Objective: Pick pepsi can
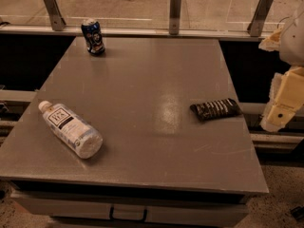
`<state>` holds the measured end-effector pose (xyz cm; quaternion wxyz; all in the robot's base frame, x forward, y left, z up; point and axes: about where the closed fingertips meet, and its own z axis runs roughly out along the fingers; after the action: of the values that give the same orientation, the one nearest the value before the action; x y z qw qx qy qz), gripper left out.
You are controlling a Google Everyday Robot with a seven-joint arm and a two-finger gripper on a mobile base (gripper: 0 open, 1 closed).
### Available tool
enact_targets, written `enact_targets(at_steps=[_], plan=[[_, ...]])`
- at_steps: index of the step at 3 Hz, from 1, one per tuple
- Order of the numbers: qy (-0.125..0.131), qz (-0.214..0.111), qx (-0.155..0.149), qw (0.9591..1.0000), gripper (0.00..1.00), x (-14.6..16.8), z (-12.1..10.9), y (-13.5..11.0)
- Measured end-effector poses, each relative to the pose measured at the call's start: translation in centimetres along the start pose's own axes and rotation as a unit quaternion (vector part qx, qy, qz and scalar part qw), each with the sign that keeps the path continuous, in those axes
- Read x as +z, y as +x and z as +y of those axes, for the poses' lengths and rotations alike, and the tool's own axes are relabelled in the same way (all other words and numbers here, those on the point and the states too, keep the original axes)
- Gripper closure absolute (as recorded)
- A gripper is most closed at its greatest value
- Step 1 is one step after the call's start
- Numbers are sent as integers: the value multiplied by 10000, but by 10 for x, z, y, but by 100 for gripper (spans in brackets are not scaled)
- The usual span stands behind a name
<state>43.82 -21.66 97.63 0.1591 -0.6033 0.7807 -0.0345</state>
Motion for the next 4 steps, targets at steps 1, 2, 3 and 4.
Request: enact_targets(at_steps=[1, 2, 3, 4], plan=[[1, 0, 0, 10000, 0, 0, 0, 0], [37, -140, -99, 9998, 0, 7, -11, -11], [74, -527, -388, 9978, 0, 28, -41, -45], [112, -1192, -711, 9903, 0, 51, -74, -106]])
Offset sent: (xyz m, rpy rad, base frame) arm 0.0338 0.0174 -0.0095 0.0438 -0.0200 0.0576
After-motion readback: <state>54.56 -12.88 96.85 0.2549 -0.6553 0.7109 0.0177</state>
